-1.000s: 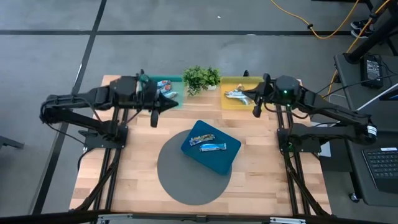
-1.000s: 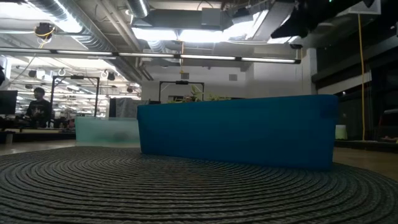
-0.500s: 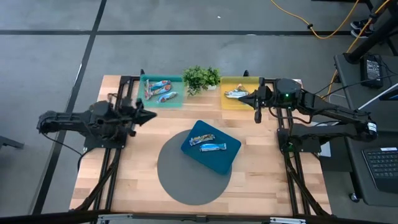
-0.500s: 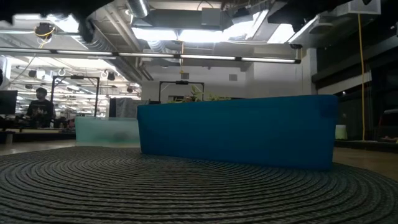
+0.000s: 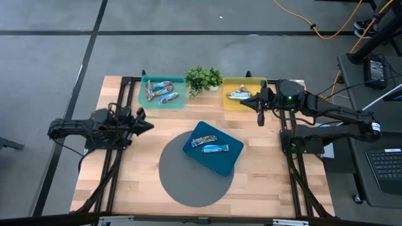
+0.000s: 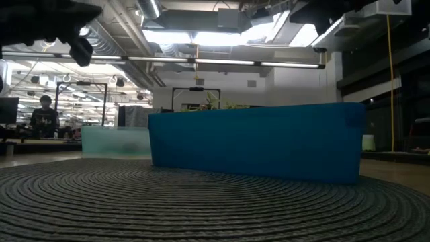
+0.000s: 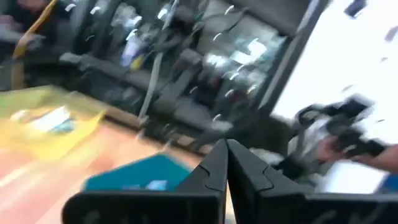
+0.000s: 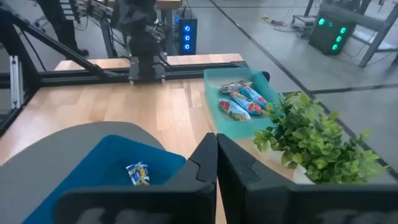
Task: Pick and place Granola Bars by type
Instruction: Return to Home Position
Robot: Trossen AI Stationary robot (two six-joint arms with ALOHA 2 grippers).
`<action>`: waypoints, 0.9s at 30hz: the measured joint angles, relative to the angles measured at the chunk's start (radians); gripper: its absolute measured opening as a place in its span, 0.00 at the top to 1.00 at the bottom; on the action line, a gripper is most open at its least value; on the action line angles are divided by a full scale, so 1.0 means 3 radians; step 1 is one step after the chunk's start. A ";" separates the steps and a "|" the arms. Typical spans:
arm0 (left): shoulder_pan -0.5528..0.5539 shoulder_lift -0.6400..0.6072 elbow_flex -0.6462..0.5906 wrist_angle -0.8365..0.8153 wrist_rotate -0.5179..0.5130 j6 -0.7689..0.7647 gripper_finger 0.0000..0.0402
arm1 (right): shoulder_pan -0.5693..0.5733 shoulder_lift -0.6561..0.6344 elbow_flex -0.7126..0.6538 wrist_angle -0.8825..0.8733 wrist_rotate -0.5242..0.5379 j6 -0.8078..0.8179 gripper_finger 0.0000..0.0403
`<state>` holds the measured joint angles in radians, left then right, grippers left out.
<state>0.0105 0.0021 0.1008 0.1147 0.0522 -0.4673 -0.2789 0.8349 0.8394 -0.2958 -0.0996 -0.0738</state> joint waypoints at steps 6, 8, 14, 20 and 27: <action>0.0001 -0.0007 -0.0309 0.0083 0.0064 0.0007 0.99 | 0.0075 0.0001 0.0000 -0.0003 0.0009 0.0076 0.99; 0.0008 -0.0008 -0.0306 -0.0132 0.0029 0.0202 1.00 | 0.0104 0.0001 0.0000 -0.0002 0.0009 0.0123 0.99; 0.0018 0.0050 -0.0306 -0.0343 -0.0231 0.0803 1.00 | 0.0217 0.0000 0.0000 0.0001 0.0004 0.0156 0.98; 0.0019 0.0042 -0.0307 -0.0326 -0.0351 0.1161 1.00 | 0.0359 0.0000 -0.0001 -0.0001 0.0003 0.0243 0.98; 0.0018 0.0129 -0.0307 -0.0324 -0.0350 0.1432 0.99 | 0.0479 0.0000 -0.0001 -0.0001 0.0004 0.0235 0.99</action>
<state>0.0158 0.0407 0.0086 0.0174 -0.0528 -0.0376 -0.1350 0.8349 0.8391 -0.2962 -0.0984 -0.0032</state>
